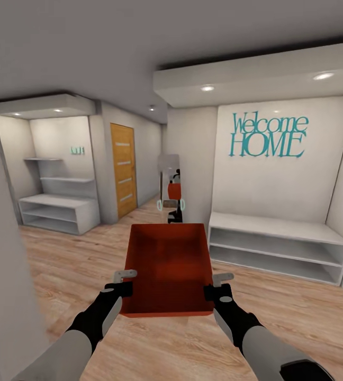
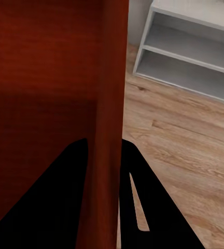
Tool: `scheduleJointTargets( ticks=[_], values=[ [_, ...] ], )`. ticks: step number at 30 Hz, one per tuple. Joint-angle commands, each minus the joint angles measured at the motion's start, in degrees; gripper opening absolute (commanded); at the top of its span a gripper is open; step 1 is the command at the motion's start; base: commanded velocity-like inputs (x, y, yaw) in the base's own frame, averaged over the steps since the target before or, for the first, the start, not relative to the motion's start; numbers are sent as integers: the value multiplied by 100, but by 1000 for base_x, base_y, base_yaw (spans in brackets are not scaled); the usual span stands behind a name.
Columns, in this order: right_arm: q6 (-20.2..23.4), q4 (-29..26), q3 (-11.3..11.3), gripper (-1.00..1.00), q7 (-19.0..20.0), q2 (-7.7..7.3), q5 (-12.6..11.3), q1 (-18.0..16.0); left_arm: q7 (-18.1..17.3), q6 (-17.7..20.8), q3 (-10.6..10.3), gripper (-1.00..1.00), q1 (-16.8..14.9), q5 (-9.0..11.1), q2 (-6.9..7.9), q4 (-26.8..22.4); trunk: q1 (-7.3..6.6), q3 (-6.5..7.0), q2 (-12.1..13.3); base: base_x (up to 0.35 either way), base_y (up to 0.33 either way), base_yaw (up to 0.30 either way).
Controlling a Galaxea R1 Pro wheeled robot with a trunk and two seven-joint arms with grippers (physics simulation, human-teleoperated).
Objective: Move the two storage containers from the living room to the garage. In the garage, place one container on the floor and stack the other container on top of it (either order is fine).
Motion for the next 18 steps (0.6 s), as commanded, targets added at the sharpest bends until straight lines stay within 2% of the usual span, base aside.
scheduleJointTargets(
  ticks=[1,18],
  values=[
    [-1,20,-31,-100,-43,-41,2,0,88,-85,115,-100,-6,-97,12,-27,5,-4,-4,323,0,0],
    [-2,20,-31,-100,-43,-41,2,0,88,-87,114,-100,-6,-97,19,-27,5,-4,-4,323,0,0]
  ],
)
